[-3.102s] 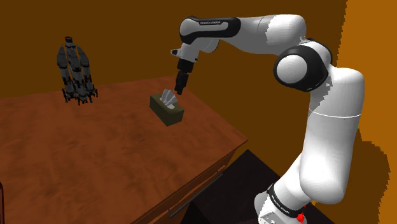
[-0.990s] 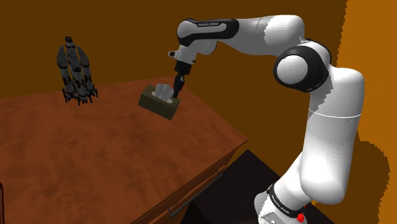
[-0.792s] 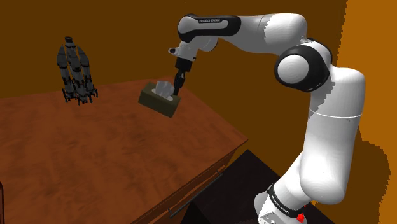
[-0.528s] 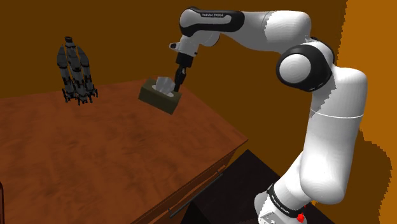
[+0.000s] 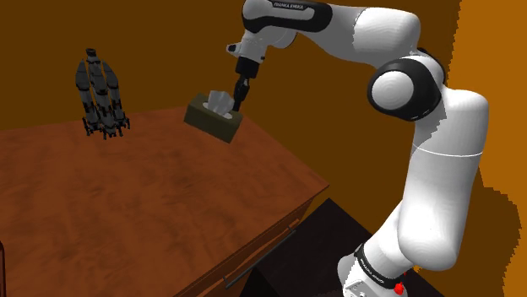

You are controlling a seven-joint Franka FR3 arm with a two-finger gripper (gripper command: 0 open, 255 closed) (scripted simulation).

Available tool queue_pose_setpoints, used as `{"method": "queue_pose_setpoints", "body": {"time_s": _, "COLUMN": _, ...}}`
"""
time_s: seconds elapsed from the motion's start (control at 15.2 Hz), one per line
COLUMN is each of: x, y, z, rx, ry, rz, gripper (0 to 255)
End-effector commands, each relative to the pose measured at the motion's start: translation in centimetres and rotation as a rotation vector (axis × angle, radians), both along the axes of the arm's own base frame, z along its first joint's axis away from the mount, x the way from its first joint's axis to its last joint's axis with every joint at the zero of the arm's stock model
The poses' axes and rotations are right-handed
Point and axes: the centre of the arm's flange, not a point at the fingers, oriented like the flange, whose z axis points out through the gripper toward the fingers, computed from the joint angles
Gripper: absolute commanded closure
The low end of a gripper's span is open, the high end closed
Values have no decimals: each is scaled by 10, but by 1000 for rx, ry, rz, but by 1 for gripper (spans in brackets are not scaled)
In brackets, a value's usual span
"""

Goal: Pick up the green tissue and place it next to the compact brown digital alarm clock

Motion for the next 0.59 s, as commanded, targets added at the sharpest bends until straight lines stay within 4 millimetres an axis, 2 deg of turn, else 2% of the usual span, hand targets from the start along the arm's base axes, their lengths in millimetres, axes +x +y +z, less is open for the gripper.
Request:
{"method": "queue_pose_setpoints", "body": {"time_s": 0.0, "x": -1, "y": 0, "z": 11, "rx": 0, "ry": 0, "rz": 0, "gripper": 255}}
{"method": "queue_pose_setpoints", "body": {"time_s": 0.53, "x": -1, "y": 0, "z": 53, "rx": 0, "ry": 0, "rz": 0, "gripper": 255}}
